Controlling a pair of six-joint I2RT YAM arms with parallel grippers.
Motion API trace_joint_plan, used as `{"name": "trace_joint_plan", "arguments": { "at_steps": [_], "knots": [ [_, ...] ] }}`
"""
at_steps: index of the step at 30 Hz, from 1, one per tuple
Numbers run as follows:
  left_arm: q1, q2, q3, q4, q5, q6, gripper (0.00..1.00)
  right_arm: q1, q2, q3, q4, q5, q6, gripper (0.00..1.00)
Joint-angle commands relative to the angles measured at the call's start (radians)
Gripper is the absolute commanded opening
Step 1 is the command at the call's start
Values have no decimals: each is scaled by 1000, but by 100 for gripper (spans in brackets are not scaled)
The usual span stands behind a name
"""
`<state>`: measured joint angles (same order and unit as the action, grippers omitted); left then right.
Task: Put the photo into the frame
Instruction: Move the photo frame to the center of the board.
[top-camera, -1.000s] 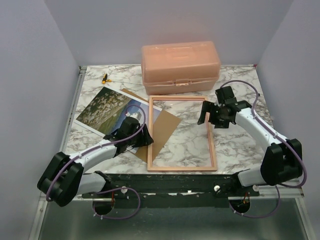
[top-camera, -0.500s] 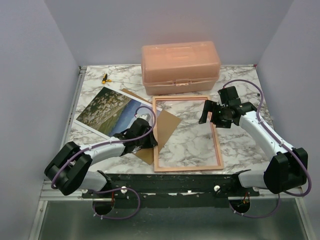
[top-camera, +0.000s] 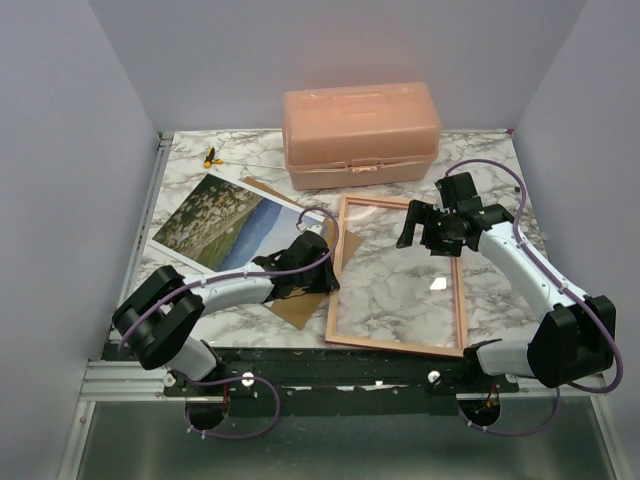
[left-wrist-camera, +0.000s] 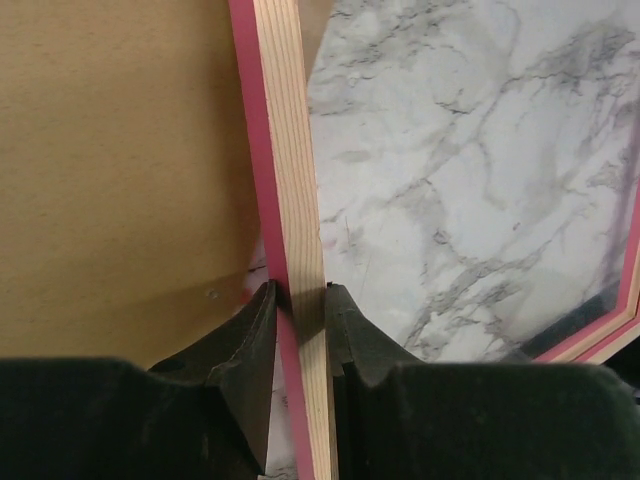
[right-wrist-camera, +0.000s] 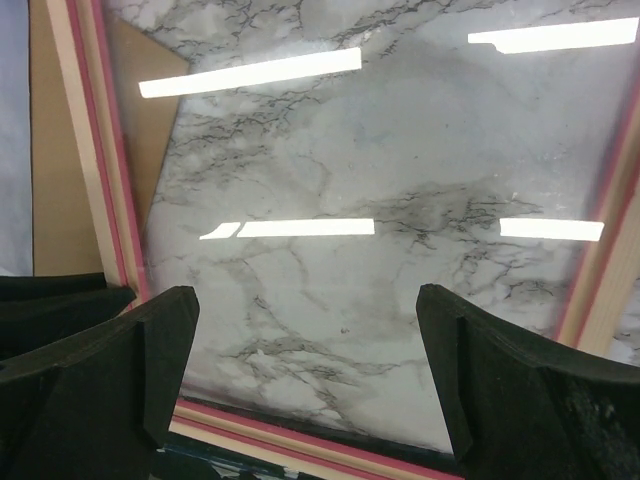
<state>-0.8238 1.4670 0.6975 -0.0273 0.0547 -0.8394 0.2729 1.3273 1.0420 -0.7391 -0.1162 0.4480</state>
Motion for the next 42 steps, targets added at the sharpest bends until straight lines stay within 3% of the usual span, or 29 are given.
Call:
{"name": "trace_joint_plan", "arguments": {
  "at_steps": [1, 9, 15, 18, 22, 26, 34, 42],
  "knots": [
    [-43, 49, 101, 18, -14, -120, 15, -1, -18, -1, -17, 0, 1, 100],
    [-93, 118, 176, -27, -89, -277, 15, -1, -14, -6, -13, -4, -3, 100],
    [-124, 133, 178, -55, -174, -311, 15, -1, -11, -17, -8, -9, -5, 100],
    [-142, 131, 178, -60, -185, -297, 25, -1, -10, -19, -7, -13, -5, 100],
    [-151, 96, 160, -60, -192, -282, 50, -2, -10, -20, -2, -24, -7, 100],
    [-152, 30, 123, -45, -199, -265, 63, -2, -13, -25, 7, -41, -8, 100],
    [-115, -136, 9, 22, -189, -213, 68, -1, 9, -26, 48, -108, -3, 100],
    [76, -318, -198, 143, -57, -217, 68, 34, 62, -25, 112, -157, 29, 100]
  ]
}}
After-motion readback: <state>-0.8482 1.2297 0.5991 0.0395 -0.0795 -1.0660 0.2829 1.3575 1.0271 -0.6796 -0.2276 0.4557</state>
